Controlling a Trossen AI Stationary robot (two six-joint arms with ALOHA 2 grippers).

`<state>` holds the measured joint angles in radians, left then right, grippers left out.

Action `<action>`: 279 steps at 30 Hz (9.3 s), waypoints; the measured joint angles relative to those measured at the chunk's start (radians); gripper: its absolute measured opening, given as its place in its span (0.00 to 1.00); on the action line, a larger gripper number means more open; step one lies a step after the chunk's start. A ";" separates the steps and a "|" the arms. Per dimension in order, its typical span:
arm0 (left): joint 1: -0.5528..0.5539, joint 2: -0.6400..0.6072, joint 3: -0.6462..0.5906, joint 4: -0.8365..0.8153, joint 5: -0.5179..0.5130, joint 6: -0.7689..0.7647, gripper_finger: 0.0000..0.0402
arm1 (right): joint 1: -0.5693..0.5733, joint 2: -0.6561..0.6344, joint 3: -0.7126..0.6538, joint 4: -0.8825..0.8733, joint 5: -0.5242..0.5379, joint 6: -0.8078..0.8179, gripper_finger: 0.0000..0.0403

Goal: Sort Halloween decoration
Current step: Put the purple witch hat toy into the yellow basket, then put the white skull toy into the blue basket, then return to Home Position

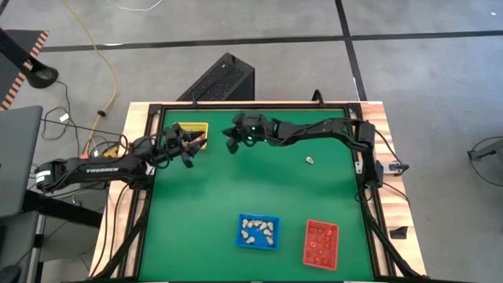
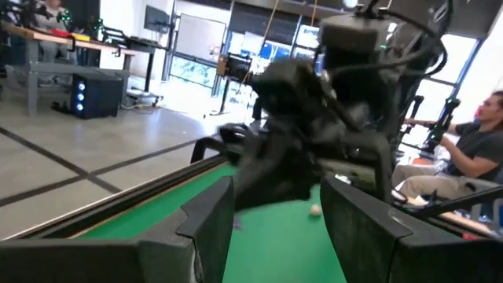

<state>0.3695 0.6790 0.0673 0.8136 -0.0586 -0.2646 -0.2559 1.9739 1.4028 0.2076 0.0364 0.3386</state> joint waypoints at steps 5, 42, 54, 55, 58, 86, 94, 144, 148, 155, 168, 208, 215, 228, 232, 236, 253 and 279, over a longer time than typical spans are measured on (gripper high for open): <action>0.000 -0.068 0.000 -0.024 0.018 -0.009 0.45 | -0.015 0.142 0.149 0.102 -0.114 0.008 0.05; -0.015 -0.410 0.001 -0.275 0.065 -0.045 0.45 | -0.051 0.228 0.950 -1.175 -0.170 -0.279 0.40; -0.228 0.243 0.166 0.040 -0.026 0.055 0.45 | 0.328 -0.283 0.612 -1.585 0.567 0.017 0.35; -0.243 0.324 0.205 0.040 -0.025 0.067 0.45 | 0.377 -0.335 0.528 -1.572 0.610 0.071 0.35; -0.266 0.560 0.324 0.026 0.003 0.137 0.45 | 0.507 -0.475 0.258 -1.533 0.704 0.264 0.35; -0.160 1.858 2.204 -1.176 0.385 0.674 0.44 | 1.034 -1.187 -0.662 -1.373 1.019 0.897 0.35; -0.167 1.891 2.199 -1.103 0.346 0.648 0.44 | 1.006 -1.184 -0.665 -1.377 0.978 0.927 0.35; -0.004 0.008 0.379 -0.451 0.179 0.227 0.44 | -0.011 -0.745 -0.956 -0.496 0.145 0.044 0.52; -0.010 -0.078 0.249 -0.343 0.184 0.240 0.44 | -0.027 -0.744 -0.954 -0.527 0.141 0.045 0.43; -0.008 -0.234 0.073 -0.142 0.148 0.227 0.44 | -0.019 -0.751 -0.942 -0.547 0.096 0.045 0.27; -0.008 -0.333 0.067 -0.180 0.211 0.216 0.44 | 0.351 -0.739 -0.680 -0.389 0.013 0.074 0.29; -0.008 -0.332 0.067 -0.174 0.217 0.192 0.44 | 0.661 -0.280 -0.171 -0.538 0.076 0.012 0.42; -0.008 -0.332 0.068 -0.183 0.211 0.193 0.44 | 0.627 -0.429 -0.219 -0.601 0.079 -0.133 0.39; -0.012 -0.305 0.068 -0.308 0.203 0.099 0.44 | 0.401 -0.891 -0.702 -0.371 0.073 -0.302 0.35; -0.036 -0.241 0.068 -0.317 0.161 0.056 0.44 | 0.310 -1.047 -0.860 -0.241 0.069 -0.369 0.34; -0.080 -0.164 0.068 -0.298 0.090 0.034 0.44 | 0.206 -1.181 -0.987 -0.150 0.008 -0.373 0.34; -0.269 -0.137 -0.056 -0.041 0.024 0.154 0.44 | 0.011 -1.493 -1.348 0.095 -0.068 -0.207 0.34; -0.269 -0.677 -0.060 -0.677 -0.122 0.141 0.44 | -0.134 -1.877 -1.379 -0.221 -0.066 -0.233 0.34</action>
<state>0.1001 0.0022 0.0074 0.1371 -0.1808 -0.1238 -0.3899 0.0974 0.0242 -0.0130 -0.0294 0.1052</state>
